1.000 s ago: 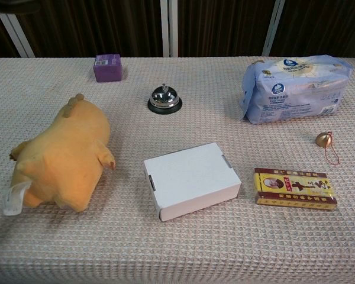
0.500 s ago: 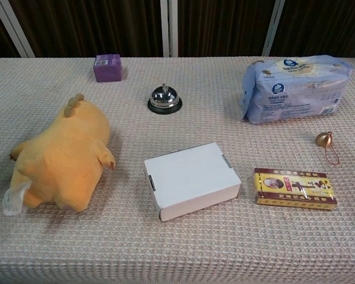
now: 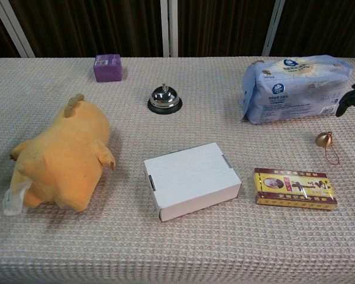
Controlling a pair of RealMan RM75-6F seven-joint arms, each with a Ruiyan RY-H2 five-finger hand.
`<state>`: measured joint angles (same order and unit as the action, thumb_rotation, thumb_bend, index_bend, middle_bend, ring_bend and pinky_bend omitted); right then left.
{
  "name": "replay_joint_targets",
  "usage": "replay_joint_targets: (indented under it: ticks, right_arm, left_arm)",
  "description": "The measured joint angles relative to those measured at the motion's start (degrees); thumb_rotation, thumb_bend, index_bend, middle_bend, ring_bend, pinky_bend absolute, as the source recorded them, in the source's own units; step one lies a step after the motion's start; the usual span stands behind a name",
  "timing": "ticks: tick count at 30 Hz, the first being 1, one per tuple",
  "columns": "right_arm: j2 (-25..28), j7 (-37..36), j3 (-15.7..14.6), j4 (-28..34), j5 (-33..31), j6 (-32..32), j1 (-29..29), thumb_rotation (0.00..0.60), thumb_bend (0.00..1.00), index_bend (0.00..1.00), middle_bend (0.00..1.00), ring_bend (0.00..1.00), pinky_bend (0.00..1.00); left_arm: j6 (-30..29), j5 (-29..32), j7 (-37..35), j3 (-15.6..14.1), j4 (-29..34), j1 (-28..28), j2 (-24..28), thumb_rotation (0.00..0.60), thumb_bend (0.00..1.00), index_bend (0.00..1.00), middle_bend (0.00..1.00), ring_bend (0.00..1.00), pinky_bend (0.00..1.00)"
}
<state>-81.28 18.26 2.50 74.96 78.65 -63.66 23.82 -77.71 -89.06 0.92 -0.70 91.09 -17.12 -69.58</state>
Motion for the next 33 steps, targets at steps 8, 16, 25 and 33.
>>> replay_joint_targets:
  ticks: [8,16,25,33]
  right_arm:
    - [-5.2,-0.38,0.94,-4.74,0.87,-1.49,0.55,0.6,0.23,0.38,0.21,0.0,0.08]
    - [-8.47,-0.35,1.36,-8.17,1.38,-2.42,0.8,0.6,0.24,0.43,0.25,0.0,0.13]
    - [-10.39,-0.57,1.51,-10.15,1.76,-2.84,0.87,0.6,0.29,0.46,0.27,0.0,0.13]
    - [-11.42,-0.57,1.67,-11.45,1.83,-2.93,0.92,0.6,0.3,0.48,0.27,0.0,0.13]
  left_arm:
    - [0.42,-0.17,-0.85,0.01,-0.79,0.2,-0.23,0.378,0.19,0.13,0.11,0.1,0.21]
    - [0.57,-0.43,-1.38,0.06,-1.13,0.37,-0.15,0.377,0.19,0.13,0.11,0.1,0.21]
    - [0.39,-1.0,-1.51,-0.05,-1.21,0.67,-0.07,0.376,0.19,0.13,0.11,0.1,0.21]
    - [0.28,-1.29,-1.56,-0.01,-1.01,0.84,0.09,0.374,0.19,0.13,0.11,0.1,0.21]
